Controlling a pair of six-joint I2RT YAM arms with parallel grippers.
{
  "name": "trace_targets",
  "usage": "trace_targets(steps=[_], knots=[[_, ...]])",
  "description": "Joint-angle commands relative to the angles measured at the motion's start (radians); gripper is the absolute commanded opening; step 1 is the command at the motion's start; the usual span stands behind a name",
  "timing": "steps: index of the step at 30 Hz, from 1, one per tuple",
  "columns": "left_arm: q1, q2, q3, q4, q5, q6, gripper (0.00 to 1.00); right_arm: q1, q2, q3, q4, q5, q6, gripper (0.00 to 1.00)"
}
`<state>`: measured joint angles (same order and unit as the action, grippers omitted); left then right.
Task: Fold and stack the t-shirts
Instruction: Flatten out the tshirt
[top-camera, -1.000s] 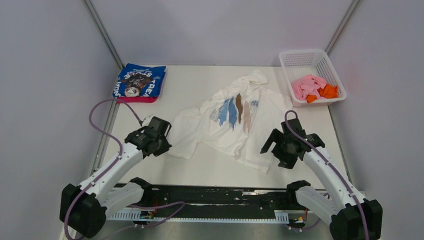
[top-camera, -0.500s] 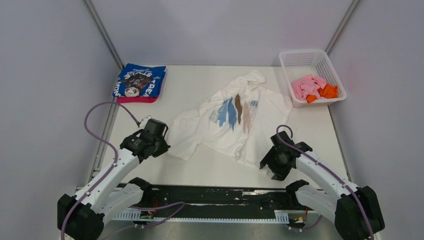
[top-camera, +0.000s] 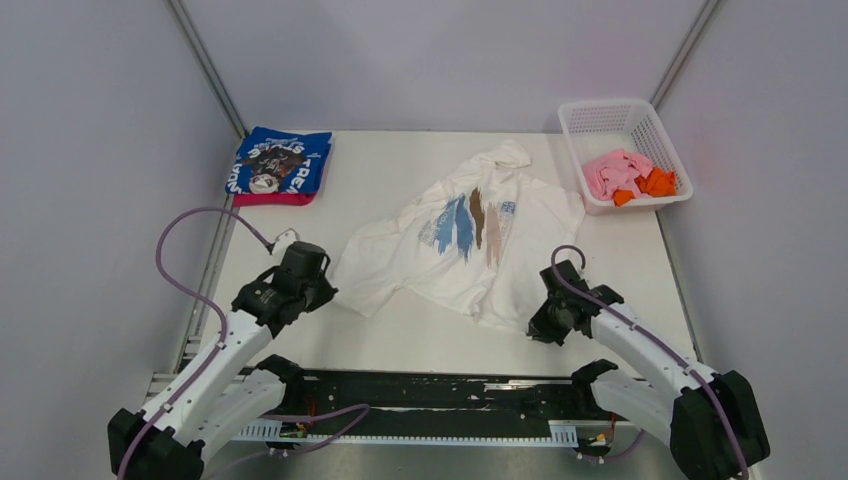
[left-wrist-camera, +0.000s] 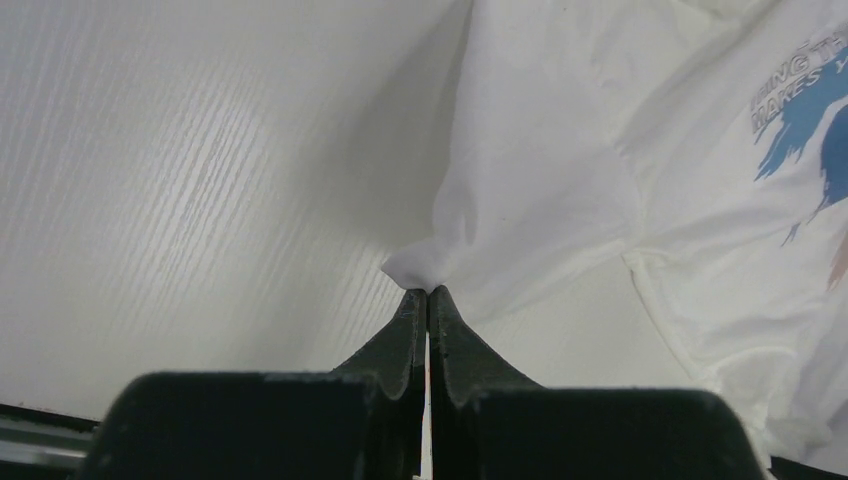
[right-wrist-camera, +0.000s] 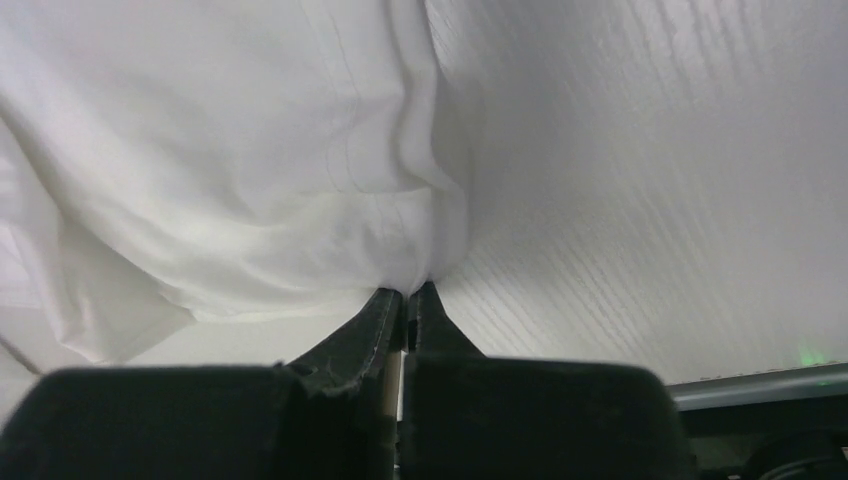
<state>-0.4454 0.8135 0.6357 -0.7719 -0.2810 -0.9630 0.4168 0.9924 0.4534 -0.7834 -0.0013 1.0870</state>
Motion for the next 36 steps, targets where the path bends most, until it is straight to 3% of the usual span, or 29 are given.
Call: trace_targets(steps=[1, 5, 10, 17, 25, 31, 36], knots=[[-0.005, -0.040, 0.046, 0.130, -0.092, 0.023, 0.00, -0.021, -0.061, 0.116, 0.038, 0.158, -0.097, 0.00], [-0.004, 0.013, 0.163, 0.279, -0.160, 0.106, 0.00, -0.087, -0.084, 0.286, 0.040, 0.272, -0.235, 0.00], [-0.004, 0.115, 0.448, 0.286, -0.281, 0.212, 0.00, -0.174, -0.112, 0.525, 0.075, 0.334, -0.384, 0.00], [-0.004, 0.140, 0.711, 0.376, -0.399, 0.371, 0.00, -0.194, -0.174, 0.774, 0.143, 0.374, -0.518, 0.00], [-0.004, 0.126, 1.029, 0.429, -0.340, 0.603, 0.00, -0.195, -0.266, 1.002, 0.152, 0.293, -0.583, 0.00], [-0.004, 0.117, 1.275, 0.375, -0.136, 0.682, 0.00, -0.195, -0.334, 1.146, 0.153, 0.153, -0.598, 0.00], [-0.004, 0.115, 1.409, 0.350, -0.067, 0.741, 0.00, -0.195, -0.378, 1.207, 0.157, 0.072, -0.612, 0.00]])
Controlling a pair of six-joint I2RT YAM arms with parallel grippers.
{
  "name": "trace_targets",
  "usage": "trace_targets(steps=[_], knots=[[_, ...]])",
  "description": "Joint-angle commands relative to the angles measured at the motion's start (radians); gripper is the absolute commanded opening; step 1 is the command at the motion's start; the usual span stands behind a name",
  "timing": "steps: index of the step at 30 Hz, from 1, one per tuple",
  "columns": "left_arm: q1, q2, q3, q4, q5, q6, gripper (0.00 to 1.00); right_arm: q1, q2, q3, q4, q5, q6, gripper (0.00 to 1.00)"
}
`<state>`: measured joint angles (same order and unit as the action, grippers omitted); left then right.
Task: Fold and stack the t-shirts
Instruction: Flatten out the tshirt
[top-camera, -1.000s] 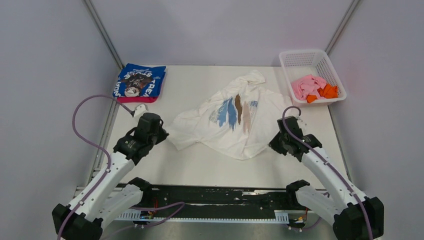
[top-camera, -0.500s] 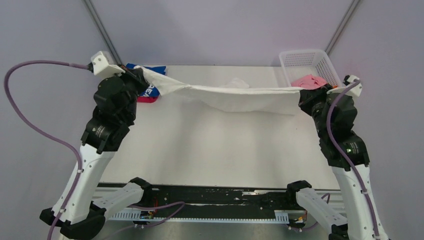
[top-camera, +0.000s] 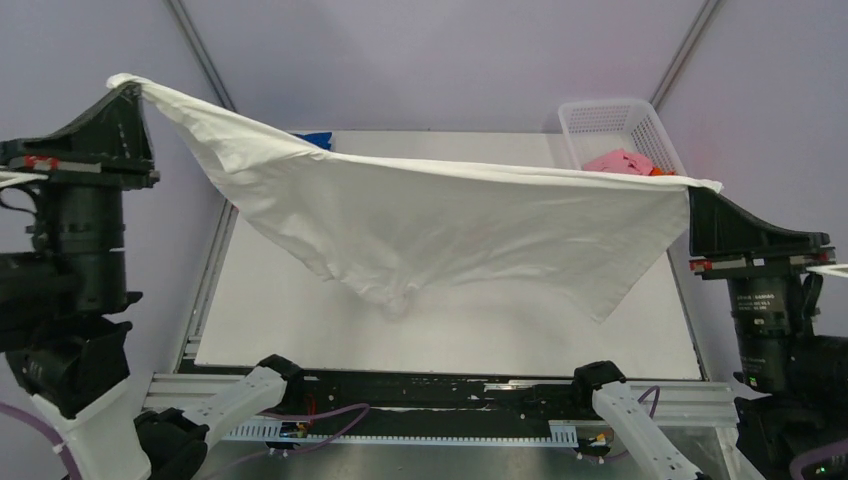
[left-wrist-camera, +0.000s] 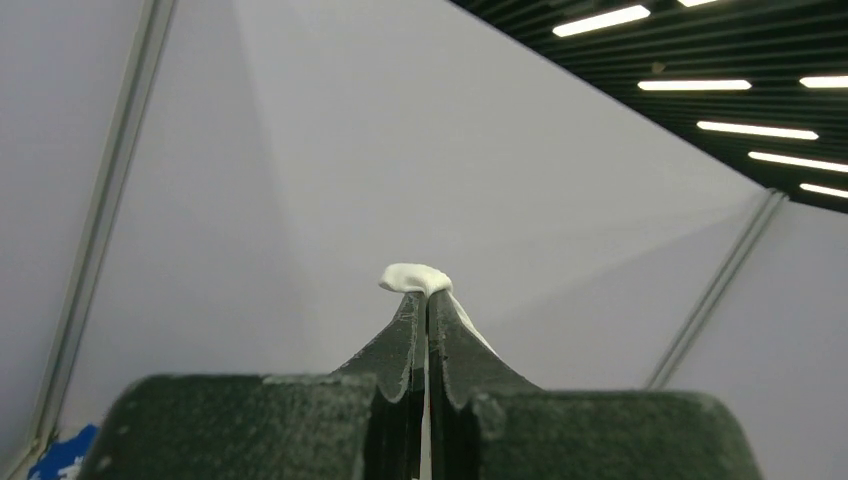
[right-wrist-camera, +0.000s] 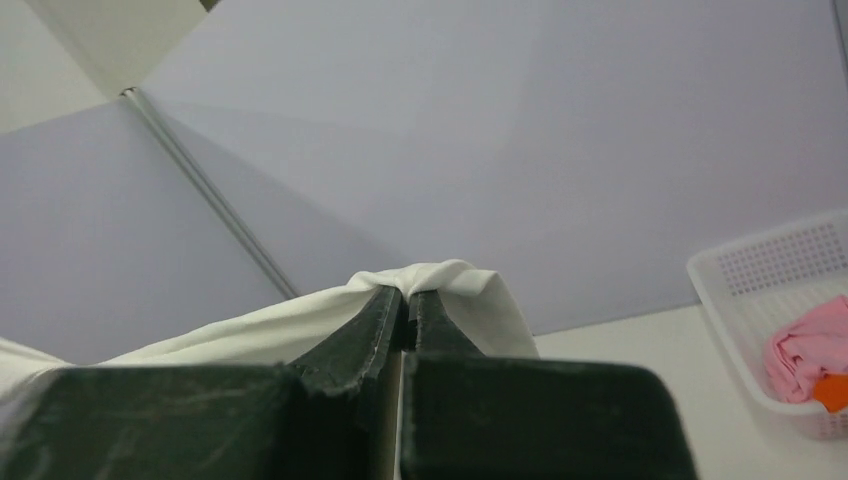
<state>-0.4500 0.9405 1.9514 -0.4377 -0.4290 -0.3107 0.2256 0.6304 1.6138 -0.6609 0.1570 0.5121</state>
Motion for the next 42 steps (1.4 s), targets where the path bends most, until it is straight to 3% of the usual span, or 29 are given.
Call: trace_targets(steps=[1, 8, 14, 17, 20, 25, 26, 27, 29, 30, 31, 32, 33, 34, 35, 37, 42], knots=[[0.000, -0.009, 0.119, 0.014, 0.098, 0.097, 0.00, -0.004, -0.021, 0.052, 0.035, -0.096, -0.039, 0.00], [0.000, 0.035, 0.144, 0.042, 0.099, 0.141, 0.00, -0.004, -0.005, 0.027, 0.029, -0.021, -0.036, 0.00], [0.000, 0.171, 0.023, 0.131, -0.153, 0.249, 0.00, -0.004, 0.101, -0.079, 0.033, 0.235, -0.038, 0.00], [0.002, 0.278, -0.092, 0.269, -0.356, 0.346, 0.00, -0.005, 0.201, -0.170, 0.051, 0.392, -0.022, 0.00], [0.069, 0.411, -0.160, 0.269, -0.395, 0.339, 0.00, -0.021, 0.340, -0.267, 0.096, 0.488, -0.014, 0.00], [0.168, 0.787, -0.149, 0.181, -0.295, 0.194, 0.00, -0.178, 0.641, -0.413, 0.247, 0.235, 0.041, 0.00], [0.179, 0.890, -0.139, 0.191, -0.260, 0.186, 0.08, -0.197, 0.717, -0.434, 0.317, 0.180, 0.039, 0.02], [0.184, 0.949, -0.102, 0.192, -0.239, 0.185, 0.21, -0.212, 0.799, -0.427, 0.359, 0.141, 0.041, 0.05], [0.192, 1.129, 0.032, 0.149, -0.175, 0.184, 0.36, -0.247, 0.988, -0.347, 0.380, 0.046, 0.029, 0.14], [0.193, 1.243, 0.092, 0.065, -0.153, 0.170, 0.41, -0.255, 1.056, -0.290, 0.368, 0.023, 0.026, 0.31], [0.194, 1.293, 0.233, 0.016, -0.141, 0.155, 0.53, -0.256, 1.107, -0.234, 0.337, -0.004, 0.017, 0.49], [0.194, 1.372, 0.301, -0.078, -0.114, 0.123, 0.62, -0.255, 1.141, -0.183, 0.304, -0.032, 0.014, 0.62], [0.193, 1.395, 0.387, -0.106, -0.101, 0.110, 0.85, -0.255, 1.158, -0.155, 0.294, -0.059, 0.011, 0.72], [0.192, 1.411, 0.404, -0.119, -0.065, 0.094, 0.93, -0.251, 1.159, -0.141, 0.294, -0.083, 0.006, 0.84], [0.192, 1.405, 0.396, -0.107, -0.047, 0.089, 0.98, -0.248, 1.150, -0.138, 0.297, -0.109, 0.002, 0.93], [0.193, 1.353, 0.322, -0.027, 0.030, 0.065, 1.00, -0.242, 1.120, -0.158, 0.304, -0.157, -0.001, 1.00], [0.191, 1.171, 0.116, 0.039, 0.081, 0.000, 1.00, -0.232, 1.011, -0.286, 0.323, -0.211, -0.005, 1.00]])
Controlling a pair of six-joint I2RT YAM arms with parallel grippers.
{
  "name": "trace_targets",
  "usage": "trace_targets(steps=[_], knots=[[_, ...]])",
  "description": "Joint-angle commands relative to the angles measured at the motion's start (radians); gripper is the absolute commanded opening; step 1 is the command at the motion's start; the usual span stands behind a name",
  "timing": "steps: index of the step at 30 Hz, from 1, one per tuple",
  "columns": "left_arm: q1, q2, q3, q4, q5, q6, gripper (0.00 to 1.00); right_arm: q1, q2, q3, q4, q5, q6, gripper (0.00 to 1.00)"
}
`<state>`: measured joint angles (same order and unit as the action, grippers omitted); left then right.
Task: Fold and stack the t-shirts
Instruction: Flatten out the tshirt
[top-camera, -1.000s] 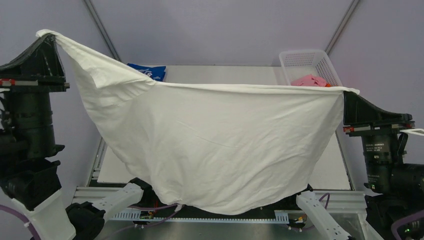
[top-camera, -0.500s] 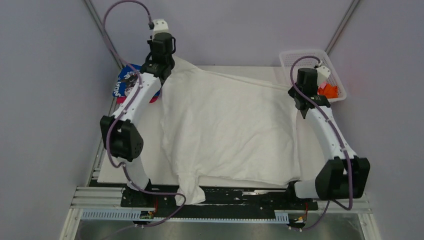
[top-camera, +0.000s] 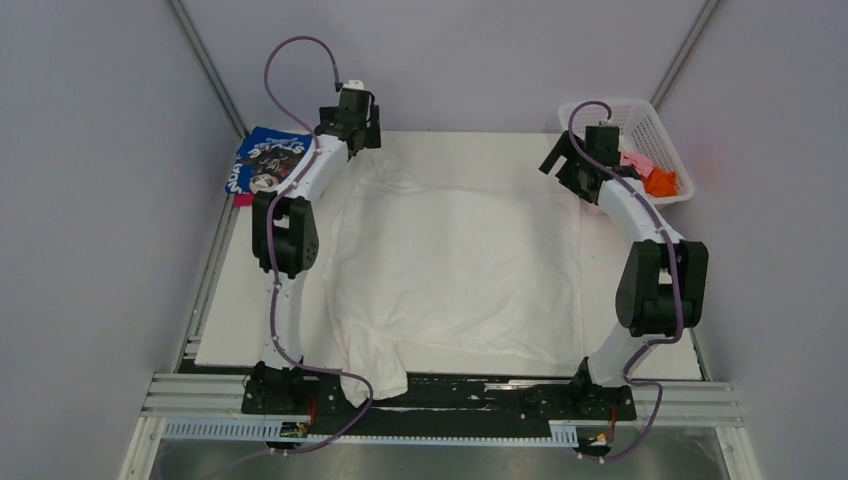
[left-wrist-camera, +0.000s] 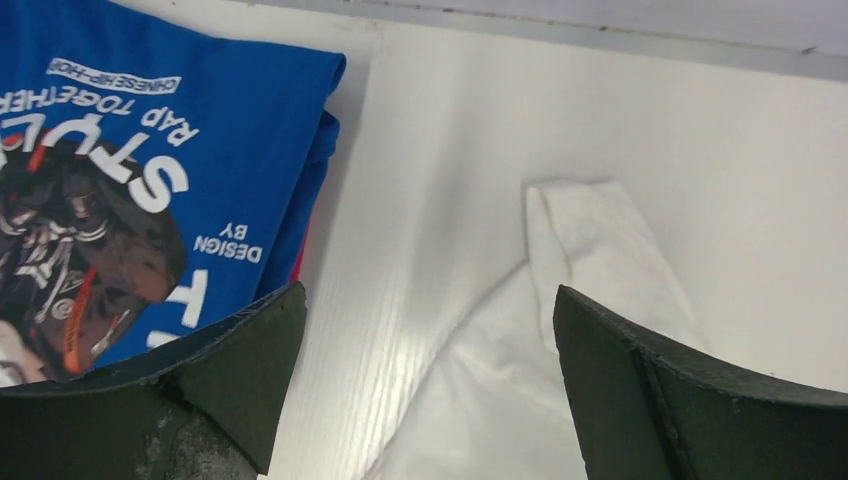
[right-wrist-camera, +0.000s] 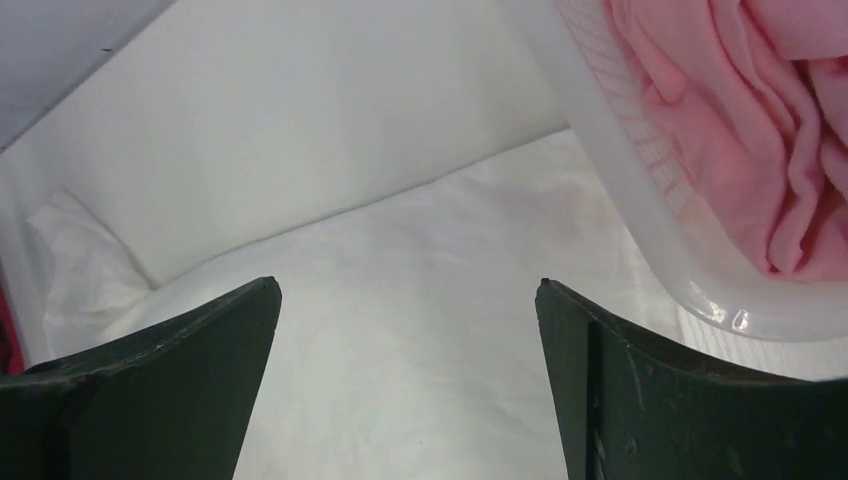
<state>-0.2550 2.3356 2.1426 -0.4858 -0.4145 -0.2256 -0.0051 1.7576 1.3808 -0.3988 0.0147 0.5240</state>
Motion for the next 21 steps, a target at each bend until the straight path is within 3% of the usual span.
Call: trace_targets(steps=[1, 8, 12, 21], knots=[[-0.004, -0.259, -0.118, 0.076, 0.072, -0.104, 1.00, 0.000, -0.136, -0.077, 0.063, -0.076, -0.016, 1.00], [-0.004, -0.384, -0.339, 0.004, 0.208, -0.231, 1.00, 0.050, -0.240, -0.221, 0.067, -0.105, -0.018, 1.00], [-0.004, -0.454, -0.537, 0.179, 0.369, -0.304, 1.00, 0.090, -0.238, -0.276, 0.066, -0.111, -0.039, 1.00], [-0.004, -0.258, -0.434, 0.209, 0.479, -0.388, 1.00, 0.134, -0.129, -0.262, 0.063, -0.051, -0.058, 1.00]])
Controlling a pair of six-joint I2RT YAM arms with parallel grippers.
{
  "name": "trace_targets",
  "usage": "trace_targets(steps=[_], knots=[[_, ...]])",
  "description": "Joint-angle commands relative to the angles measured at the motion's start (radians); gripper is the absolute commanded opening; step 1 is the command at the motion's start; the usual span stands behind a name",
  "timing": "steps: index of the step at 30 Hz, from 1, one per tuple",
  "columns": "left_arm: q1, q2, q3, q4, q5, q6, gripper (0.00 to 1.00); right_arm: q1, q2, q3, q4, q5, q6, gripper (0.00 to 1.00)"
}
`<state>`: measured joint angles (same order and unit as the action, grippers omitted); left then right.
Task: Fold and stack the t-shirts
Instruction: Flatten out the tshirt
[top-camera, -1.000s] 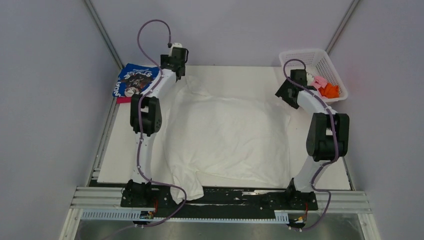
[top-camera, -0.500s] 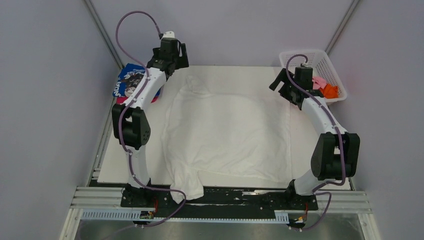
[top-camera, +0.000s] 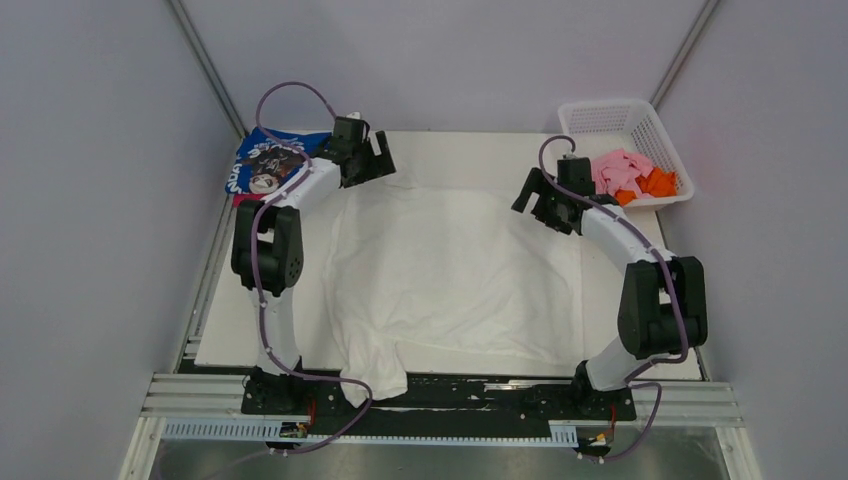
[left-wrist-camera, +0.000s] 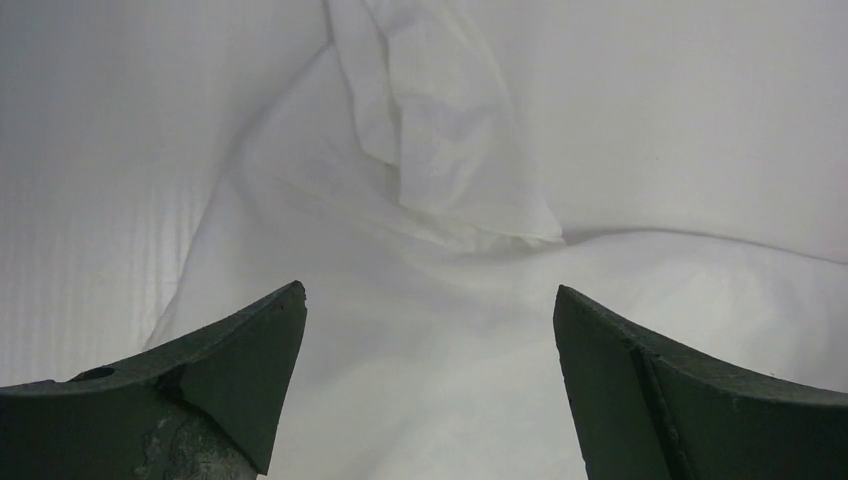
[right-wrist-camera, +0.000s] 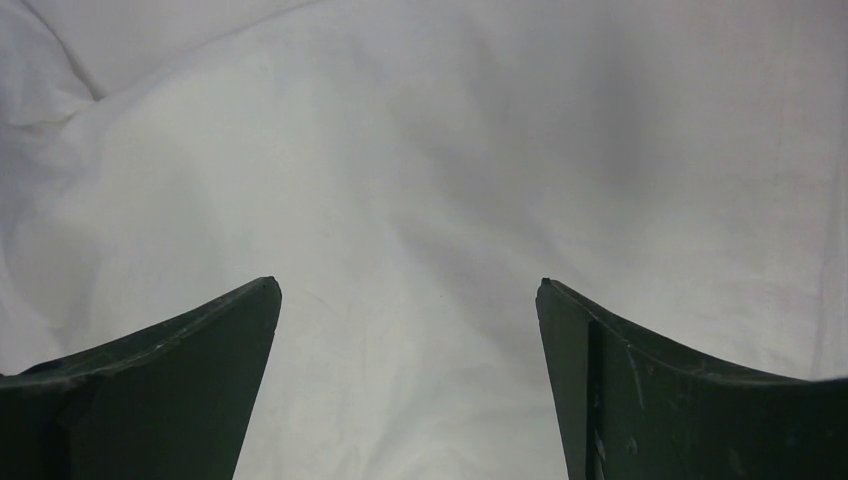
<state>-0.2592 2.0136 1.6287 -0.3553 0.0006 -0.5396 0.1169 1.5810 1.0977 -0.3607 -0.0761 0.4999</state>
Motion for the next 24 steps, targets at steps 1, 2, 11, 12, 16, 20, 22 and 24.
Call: trace_targets(steps=[1, 2, 11, 12, 16, 20, 22, 24], knots=[[0.000, 0.097, 0.094, 0.096, 0.062, -0.091, 1.00, 0.012, 0.061, 0.023, 0.024, 0.044, -0.035, 1.00], [0.000, 0.114, 0.104, 0.103, 0.058, -0.098, 1.00, 0.013, 0.072, 0.025, 0.024, 0.048, -0.036, 1.00], [0.001, 0.328, 0.291, 0.111, 0.041, -0.161, 1.00, 0.015, 0.172, 0.042, 0.038, 0.065, -0.057, 1.00], [0.001, 0.339, 0.318, 0.108, 0.037, -0.162, 1.00, 0.014, 0.177, 0.042, 0.038, 0.067, -0.060, 1.00], [0.002, 0.395, 0.364, 0.107, 0.046, -0.168, 1.00, 0.014, 0.197, 0.046, 0.039, 0.073, -0.066, 1.00], [0.002, 0.435, 0.391, 0.137, 0.107, -0.197, 1.00, 0.014, 0.224, 0.063, 0.038, 0.065, -0.082, 1.00], [0.002, 0.444, 0.398, 0.162, 0.123, -0.211, 1.00, 0.015, 0.239, 0.071, 0.039, 0.056, -0.088, 1.00], [0.002, 0.448, 0.405, 0.194, 0.134, -0.225, 1.00, 0.016, 0.252, 0.078, 0.037, 0.055, -0.091, 1.00]])
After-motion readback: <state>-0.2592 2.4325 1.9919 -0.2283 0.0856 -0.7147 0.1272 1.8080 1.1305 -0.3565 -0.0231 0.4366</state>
